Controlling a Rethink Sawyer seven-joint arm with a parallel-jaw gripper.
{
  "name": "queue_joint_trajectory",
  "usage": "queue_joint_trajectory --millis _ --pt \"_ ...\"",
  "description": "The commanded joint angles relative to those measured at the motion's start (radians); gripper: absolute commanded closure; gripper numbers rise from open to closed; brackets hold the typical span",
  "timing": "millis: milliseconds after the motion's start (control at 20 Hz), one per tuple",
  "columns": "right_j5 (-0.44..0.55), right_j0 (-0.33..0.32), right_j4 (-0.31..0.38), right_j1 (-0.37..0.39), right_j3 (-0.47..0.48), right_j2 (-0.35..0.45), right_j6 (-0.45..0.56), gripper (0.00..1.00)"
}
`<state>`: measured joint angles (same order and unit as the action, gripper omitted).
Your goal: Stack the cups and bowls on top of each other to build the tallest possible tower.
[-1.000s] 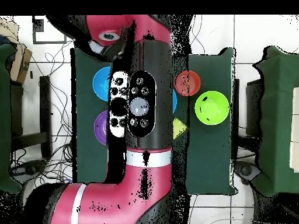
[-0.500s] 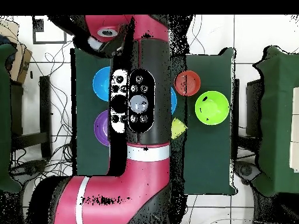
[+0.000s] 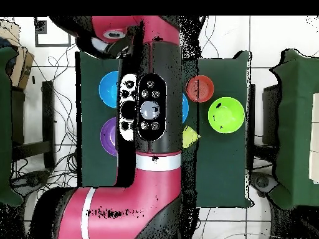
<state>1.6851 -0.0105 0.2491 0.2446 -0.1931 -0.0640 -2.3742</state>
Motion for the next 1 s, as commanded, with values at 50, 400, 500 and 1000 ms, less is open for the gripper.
queue_joint_trajectory --millis 50,400,500,1000 --pt "-0.081 -0.004 -0.019 0.018 -0.144 0.053 0.160 0.00" --pt "-0.125 0.004 -0.040 0.021 -0.162 0.041 0.139 0.00" --pt "-0.131 0.005 -0.049 0.021 -0.165 0.041 0.139 0.00" --pt "-0.232 0.004 -0.080 0.048 -0.264 0.032 0.115 0.00"
